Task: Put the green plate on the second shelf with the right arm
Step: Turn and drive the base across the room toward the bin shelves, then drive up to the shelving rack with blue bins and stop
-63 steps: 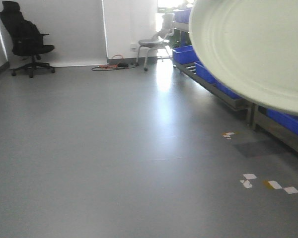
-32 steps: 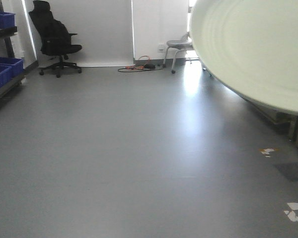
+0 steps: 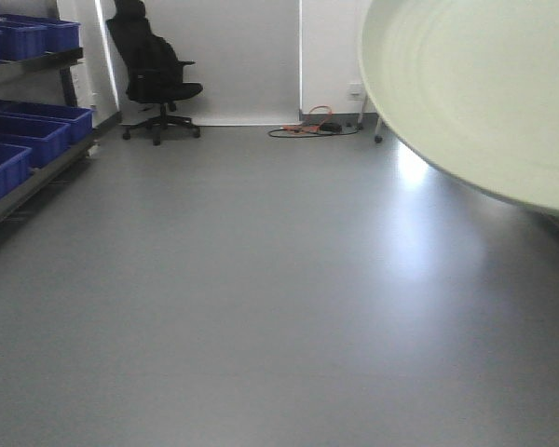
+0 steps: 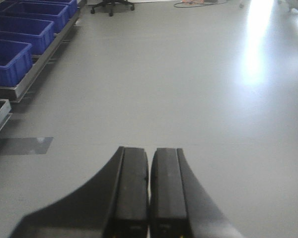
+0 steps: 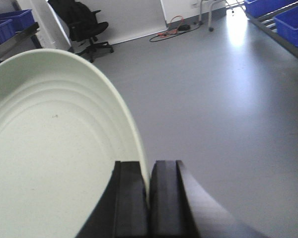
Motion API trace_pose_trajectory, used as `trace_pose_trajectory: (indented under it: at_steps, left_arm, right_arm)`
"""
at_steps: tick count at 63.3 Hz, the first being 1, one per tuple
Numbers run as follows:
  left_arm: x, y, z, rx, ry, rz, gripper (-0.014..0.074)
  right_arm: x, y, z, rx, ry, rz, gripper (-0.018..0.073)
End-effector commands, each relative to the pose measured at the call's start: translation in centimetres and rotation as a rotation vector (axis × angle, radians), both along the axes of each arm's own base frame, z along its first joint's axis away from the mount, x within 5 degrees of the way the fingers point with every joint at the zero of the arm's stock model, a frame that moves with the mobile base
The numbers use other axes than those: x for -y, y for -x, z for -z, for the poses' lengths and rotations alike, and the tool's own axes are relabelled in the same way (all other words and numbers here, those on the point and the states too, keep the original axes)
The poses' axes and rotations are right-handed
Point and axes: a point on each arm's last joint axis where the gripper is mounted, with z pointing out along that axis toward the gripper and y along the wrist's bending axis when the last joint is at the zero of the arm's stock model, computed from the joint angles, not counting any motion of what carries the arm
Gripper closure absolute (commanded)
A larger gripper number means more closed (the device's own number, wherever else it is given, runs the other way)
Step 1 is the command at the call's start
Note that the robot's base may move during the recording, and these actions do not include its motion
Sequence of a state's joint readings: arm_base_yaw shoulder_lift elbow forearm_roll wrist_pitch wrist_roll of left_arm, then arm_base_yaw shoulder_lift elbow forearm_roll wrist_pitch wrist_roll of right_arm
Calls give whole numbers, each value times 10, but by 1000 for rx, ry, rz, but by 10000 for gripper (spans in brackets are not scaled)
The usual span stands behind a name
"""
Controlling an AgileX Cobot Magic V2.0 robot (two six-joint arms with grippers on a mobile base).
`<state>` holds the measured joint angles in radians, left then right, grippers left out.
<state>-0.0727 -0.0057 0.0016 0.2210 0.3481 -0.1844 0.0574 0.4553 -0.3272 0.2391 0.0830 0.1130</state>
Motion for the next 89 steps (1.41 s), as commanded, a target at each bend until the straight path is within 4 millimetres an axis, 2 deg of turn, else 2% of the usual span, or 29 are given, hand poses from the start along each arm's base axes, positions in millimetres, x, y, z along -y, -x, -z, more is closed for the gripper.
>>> trace_pose_trajectory:
  at_steps: [1,89]
  left_arm:
    - [1,-1,8,42,6,17,472]
    - [1,-1,8,42,6,17,472]
  right_arm:
    - [3,0,-22,144,-10,34,505]
    - [3,0,-22,144,-10,34,505]
